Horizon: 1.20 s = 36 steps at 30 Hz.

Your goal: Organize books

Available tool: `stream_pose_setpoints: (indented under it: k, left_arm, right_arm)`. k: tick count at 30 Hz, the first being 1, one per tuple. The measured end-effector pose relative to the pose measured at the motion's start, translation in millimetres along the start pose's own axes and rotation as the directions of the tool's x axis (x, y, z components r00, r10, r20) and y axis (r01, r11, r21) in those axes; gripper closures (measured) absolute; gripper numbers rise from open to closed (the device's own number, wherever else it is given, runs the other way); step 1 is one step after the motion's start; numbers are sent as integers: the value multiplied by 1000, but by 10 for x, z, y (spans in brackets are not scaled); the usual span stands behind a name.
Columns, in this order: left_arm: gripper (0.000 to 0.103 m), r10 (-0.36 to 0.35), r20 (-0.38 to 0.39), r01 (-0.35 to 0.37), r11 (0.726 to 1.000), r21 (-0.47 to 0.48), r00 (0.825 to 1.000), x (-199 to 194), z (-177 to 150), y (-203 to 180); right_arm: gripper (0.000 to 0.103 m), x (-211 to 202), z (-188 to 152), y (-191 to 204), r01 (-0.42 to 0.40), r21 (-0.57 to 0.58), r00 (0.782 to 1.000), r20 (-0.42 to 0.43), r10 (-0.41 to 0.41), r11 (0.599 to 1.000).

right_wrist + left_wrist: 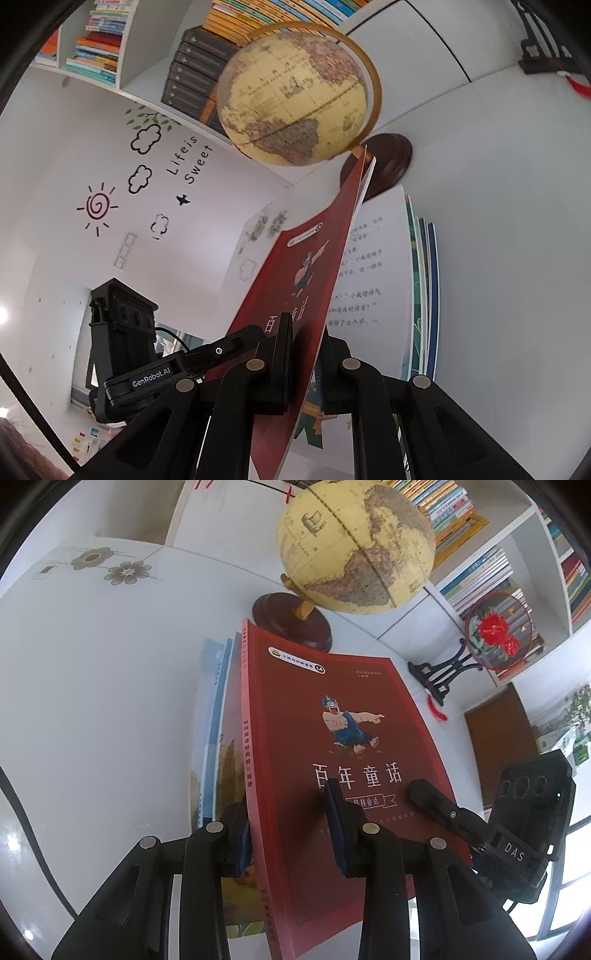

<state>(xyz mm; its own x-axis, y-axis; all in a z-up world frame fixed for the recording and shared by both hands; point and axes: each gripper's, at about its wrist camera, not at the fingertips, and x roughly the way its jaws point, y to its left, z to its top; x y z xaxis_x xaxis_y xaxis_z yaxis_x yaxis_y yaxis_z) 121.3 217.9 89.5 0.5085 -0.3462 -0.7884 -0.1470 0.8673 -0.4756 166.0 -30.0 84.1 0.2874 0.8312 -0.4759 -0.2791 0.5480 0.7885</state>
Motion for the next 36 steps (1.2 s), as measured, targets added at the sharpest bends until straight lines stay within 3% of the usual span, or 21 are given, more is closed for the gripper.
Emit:
stream_pose_setpoints:
  k: [14,23,27,28,32,36]
  left_arm:
    - [72,83,-29,-81,994,67,996,78,-37,-52]
    - [69,85,-32,-83,993,83,996,90,-60,-45]
    - [68,92,-38,-88,992,87,995,97,-57,-62]
    - [63,85,-41,-81,993,86,996,99,-56,-69]
    - [61,88,-52,-84,993,84,995,107,-45,-92]
    - [55,88,-66,-83,994,75,994,103,-31,-99]
  right_arm:
    - [93,29,-107,-35,56,14,998,-18,-56,998]
    - [92,71,-171,-126,73,58,997,-24,-71,996]
    - [88,99,-193,-158,88,72,996,-32,-86,994]
    - [88,109,-204,-178,90,82,996,-34,-88,993]
    - [84,91,-232,-247,49,152,999,-16,-47,987]
    - [73,75,-251,-261,13,183,1000,-5,-13,983]
